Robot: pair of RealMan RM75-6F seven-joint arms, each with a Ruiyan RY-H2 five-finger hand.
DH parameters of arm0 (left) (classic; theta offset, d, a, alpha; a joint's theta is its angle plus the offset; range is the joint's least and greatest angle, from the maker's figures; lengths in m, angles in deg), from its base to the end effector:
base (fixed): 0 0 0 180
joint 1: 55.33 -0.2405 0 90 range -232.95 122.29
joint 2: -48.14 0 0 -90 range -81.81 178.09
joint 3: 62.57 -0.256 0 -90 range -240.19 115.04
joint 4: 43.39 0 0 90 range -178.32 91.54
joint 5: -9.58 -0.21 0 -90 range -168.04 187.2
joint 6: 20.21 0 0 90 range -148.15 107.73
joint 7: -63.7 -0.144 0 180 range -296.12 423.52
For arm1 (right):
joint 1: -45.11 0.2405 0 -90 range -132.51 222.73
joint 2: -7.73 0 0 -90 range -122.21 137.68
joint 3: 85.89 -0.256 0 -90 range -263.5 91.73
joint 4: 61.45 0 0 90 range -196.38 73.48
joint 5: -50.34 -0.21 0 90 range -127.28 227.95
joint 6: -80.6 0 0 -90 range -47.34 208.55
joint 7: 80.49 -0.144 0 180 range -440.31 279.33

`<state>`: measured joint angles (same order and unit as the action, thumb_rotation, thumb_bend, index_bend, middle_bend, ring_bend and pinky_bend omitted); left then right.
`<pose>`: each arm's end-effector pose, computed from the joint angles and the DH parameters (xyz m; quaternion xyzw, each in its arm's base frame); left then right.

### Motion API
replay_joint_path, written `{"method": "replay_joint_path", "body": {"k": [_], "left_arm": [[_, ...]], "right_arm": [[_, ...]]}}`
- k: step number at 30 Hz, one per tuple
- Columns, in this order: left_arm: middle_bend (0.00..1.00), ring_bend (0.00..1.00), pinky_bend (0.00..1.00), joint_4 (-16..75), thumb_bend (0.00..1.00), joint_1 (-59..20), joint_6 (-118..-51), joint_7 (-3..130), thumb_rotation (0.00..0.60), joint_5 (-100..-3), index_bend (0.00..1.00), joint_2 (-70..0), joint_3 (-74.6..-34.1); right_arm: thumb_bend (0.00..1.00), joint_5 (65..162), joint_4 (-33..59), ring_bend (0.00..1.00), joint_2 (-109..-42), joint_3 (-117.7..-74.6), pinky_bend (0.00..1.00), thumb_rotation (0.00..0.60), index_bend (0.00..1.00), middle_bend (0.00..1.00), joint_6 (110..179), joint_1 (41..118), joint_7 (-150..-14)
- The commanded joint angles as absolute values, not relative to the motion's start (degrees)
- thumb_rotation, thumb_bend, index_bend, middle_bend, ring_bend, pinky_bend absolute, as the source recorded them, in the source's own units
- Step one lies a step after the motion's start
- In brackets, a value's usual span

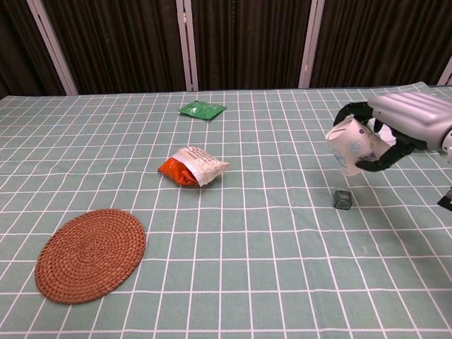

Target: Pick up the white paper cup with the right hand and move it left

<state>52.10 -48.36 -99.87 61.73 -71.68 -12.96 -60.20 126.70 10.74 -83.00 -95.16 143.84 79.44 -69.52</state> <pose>-0.3140 0.1892 0.1616 -0.6023 -0.4150 -0.3473 0.5868 -0.2098 -0.3418 0.0069 0.7080 -0.3328 0.3952 0.4815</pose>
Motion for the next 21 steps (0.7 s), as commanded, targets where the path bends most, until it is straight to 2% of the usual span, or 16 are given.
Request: {"method": "replay_joint_path", "body": {"k": [1,8,21], "left_arm": [[0.00,0.00,0.00,52.20,0.00,-48.35,-99.81,61.88,0.600,-71.83,0.00,-12.85,-60.28],[0.00,0.00,0.00,52.30,0.00,-48.36,-99.72,62.31,0.600,-71.84,0.00,-12.54,-60.33],[0.00,0.00,0.00,52.38,0.00,-48.40,-99.61,62.76,0.600,-71.75,0.00,-12.20,-60.37]], "right_arm": [[0.21,123.96,11.58,0.28,-85.49,-97.67,0.34,0.600,0.35,0.45,143.15,79.01,-75.89],[0.21,121.66,10.75,0.27,-89.09,-98.60,0.33,0.600,0.35,0.45,142.10,78.95,-79.86],[0.21,125.40,6.63,0.26,-92.79,-96.86,0.30,0.600,0.34,0.44,144.23,78.85,-81.58]]}}
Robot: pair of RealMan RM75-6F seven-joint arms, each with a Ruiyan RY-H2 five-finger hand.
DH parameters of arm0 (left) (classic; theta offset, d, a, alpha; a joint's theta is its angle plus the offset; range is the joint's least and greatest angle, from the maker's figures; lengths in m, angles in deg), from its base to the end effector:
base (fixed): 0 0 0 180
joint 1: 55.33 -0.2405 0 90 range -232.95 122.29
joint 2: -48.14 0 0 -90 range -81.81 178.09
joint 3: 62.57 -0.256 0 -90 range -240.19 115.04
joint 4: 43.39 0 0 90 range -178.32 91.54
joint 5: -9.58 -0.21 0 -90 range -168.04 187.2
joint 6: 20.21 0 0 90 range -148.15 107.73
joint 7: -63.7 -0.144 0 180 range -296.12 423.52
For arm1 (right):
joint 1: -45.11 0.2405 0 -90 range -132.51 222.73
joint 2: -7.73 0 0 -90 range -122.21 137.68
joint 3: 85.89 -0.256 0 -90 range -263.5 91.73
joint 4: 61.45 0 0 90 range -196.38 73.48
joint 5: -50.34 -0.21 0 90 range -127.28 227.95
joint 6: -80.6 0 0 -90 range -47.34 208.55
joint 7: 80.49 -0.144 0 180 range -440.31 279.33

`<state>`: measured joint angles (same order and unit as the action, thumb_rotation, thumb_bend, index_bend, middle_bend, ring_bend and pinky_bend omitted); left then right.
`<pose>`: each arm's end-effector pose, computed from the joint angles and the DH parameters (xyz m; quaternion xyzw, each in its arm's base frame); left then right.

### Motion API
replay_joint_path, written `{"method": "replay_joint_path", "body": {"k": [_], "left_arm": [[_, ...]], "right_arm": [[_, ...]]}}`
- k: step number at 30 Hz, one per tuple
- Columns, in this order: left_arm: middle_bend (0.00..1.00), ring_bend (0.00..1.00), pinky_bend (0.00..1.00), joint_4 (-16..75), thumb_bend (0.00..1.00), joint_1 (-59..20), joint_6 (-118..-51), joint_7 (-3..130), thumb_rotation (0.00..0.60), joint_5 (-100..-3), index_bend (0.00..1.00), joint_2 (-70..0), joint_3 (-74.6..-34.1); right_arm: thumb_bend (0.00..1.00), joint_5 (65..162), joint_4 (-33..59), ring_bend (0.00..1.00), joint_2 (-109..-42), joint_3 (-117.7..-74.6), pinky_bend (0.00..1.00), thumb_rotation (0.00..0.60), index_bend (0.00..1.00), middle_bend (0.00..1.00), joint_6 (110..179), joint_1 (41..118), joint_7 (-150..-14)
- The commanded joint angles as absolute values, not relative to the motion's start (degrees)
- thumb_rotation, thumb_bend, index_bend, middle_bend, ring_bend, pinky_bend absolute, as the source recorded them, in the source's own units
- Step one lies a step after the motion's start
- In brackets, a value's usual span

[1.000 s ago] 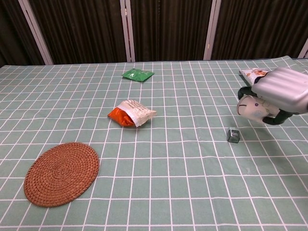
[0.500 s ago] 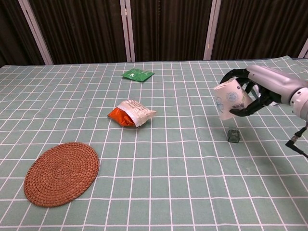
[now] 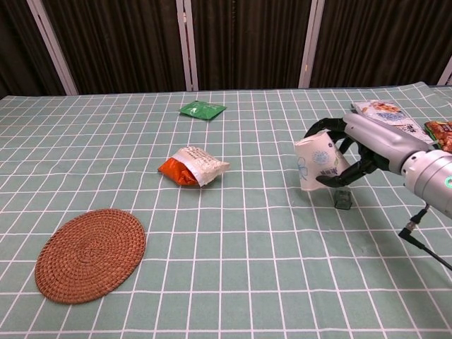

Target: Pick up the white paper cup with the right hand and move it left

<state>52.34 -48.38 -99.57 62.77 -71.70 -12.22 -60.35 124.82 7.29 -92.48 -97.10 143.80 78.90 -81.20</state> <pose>-0.3147 0.1885 0.1644 -0.6012 -0.4199 -0.3477 0.5842 -0.1915 -0.3314 -0.0398 0.6390 -0.4524 0.4618 0.4169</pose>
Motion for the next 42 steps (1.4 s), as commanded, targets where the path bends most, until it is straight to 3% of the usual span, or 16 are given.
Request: {"method": "replay_joint_path", "body": {"k": [1,11,15,18,31,42], "left_arm": [[0.00,0.00,0.00,52.39,0.00,-48.42,-99.68,62.71,0.600,-71.78,0.00,-12.18,-60.38],[0.00,0.00,0.00,52.59,0.00,-48.35,-99.55,62.33,0.600,-71.83,0.00,-12.22,-60.47],[0.00,0.00,0.00,52.68,0.00,-48.35,-99.57,62.08,0.600,-71.88,0.00,-12.27,-60.50],[0.00,0.00,0.00,52.66,0.00,-48.31,-99.42,62.02,0.600,-71.73,0.00,-12.31,-60.51],[0.00,0.00,0.00,52.97,0.00,-48.36,-99.53,61.96,0.600,-72.00,0.00,-12.21,-60.64],[0.00,0.00,0.00,53.20,0.00,-48.54,-99.97,62.41,0.600,-72.44,0.00,-11.92,-60.73]], "right_arm": [[0.21,125.66,6.23,0.26,-92.87,-96.74,0.30,0.600,0.34,0.44,144.46,78.74,-81.80],[0.20,126.57,4.23,0.20,-92.97,-95.62,0.27,0.600,0.26,0.37,144.83,77.49,-83.92],[0.20,126.40,4.05,0.15,-92.54,-95.40,0.24,0.600,0.10,0.26,144.11,77.21,-84.59],[0.19,126.82,4.52,0.14,-91.82,-95.00,0.23,0.600,0.03,0.22,143.78,76.98,-85.37],[0.20,128.18,9.55,0.14,-88.91,-93.10,0.23,0.600,0.03,0.21,144.38,74.96,-85.56],[0.19,131.68,13.09,0.12,-86.65,-92.97,0.17,0.600,0.03,0.17,148.80,73.74,-85.57]]}}
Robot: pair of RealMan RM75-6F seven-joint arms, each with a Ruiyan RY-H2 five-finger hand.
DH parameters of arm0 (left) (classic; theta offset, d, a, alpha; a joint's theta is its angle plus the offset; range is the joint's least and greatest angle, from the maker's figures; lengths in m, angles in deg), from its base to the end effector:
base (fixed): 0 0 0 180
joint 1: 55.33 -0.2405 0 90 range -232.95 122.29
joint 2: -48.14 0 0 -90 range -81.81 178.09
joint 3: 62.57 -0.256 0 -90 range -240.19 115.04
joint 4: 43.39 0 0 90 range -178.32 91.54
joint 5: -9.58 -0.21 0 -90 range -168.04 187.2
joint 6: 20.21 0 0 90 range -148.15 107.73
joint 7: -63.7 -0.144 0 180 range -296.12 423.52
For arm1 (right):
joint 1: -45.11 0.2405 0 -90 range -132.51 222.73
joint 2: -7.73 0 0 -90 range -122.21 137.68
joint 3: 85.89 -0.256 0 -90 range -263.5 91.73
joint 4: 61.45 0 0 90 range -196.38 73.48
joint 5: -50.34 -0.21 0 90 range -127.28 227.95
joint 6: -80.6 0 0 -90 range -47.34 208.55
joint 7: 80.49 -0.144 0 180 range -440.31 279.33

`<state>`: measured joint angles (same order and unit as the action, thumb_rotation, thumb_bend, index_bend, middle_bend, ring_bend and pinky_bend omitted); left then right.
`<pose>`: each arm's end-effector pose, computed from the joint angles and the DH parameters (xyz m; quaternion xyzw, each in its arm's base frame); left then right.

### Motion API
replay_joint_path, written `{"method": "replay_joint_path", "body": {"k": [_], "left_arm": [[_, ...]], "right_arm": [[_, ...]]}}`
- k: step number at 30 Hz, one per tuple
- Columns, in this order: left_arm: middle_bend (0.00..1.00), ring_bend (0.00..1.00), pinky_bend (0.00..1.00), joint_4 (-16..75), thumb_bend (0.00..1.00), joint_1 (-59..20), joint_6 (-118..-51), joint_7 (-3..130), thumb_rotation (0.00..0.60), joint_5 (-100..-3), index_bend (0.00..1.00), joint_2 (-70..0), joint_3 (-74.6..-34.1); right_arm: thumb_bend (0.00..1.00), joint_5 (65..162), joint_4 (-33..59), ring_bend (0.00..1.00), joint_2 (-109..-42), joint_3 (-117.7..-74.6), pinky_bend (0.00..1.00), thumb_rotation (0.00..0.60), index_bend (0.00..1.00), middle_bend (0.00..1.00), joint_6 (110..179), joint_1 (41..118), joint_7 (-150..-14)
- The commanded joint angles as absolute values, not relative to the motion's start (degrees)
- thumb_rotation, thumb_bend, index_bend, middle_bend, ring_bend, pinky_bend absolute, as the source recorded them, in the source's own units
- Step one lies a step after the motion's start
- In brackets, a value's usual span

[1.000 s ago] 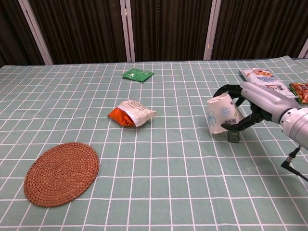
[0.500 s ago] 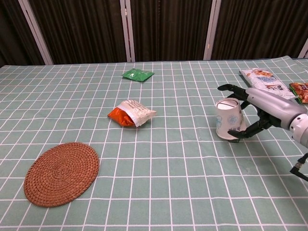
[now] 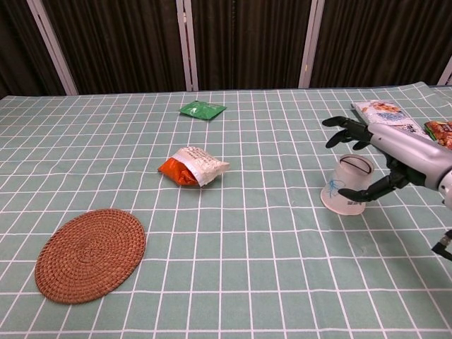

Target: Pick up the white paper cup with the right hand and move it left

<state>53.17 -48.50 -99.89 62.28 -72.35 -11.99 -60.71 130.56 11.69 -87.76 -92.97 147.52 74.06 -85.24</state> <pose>-0.3113 0.1862 0.1634 -0.6049 -0.4186 -0.3488 0.5807 -0.2122 -0.3004 -0.0229 0.6448 -0.4518 0.4693 0.3998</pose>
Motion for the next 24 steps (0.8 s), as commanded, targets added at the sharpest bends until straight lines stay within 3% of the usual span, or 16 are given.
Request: {"method": "replay_joint_path", "body": {"k": [1,9,13,17,24], "left_arm": [[0.00,0.00,0.00,53.24,0.00,-48.58,-100.11,62.52,0.600,-72.55,0.00,-11.86,-60.73],[0.00,0.00,0.00,53.43,0.00,-49.43,-102.32,63.66,0.600,-74.44,0.00,-11.31,-61.01],[0.00,0.00,0.00,53.45,0.00,-49.89,-103.66,63.40,0.600,-75.55,0.00,-11.26,-61.17],[0.00,0.00,0.00,53.41,0.00,-50.37,-105.04,62.14,0.600,-76.38,0.00,-11.83,-61.25],[0.00,0.00,0.00,52.19,0.00,-50.91,-107.24,62.49,0.600,-77.57,0.00,-12.75,-60.85]], "right_arm": [[0.19,132.45,13.96,0.12,-85.83,-93.00,0.17,0.600,0.03,0.17,149.70,73.57,-85.57],[0.16,139.21,20.98,0.00,-74.77,-91.47,0.00,0.600,0.00,0.02,157.31,70.78,-82.44],[0.01,140.25,24.29,0.00,-67.81,-89.93,0.00,0.600,0.00,0.00,159.08,68.44,-77.57],[0.00,139.21,28.72,0.00,-61.52,-88.78,0.00,0.600,0.00,0.00,162.22,64.61,-69.24],[0.00,136.30,31.92,0.00,-57.54,-87.55,0.00,0.600,0.00,0.00,165.50,59.45,-64.02]]}}
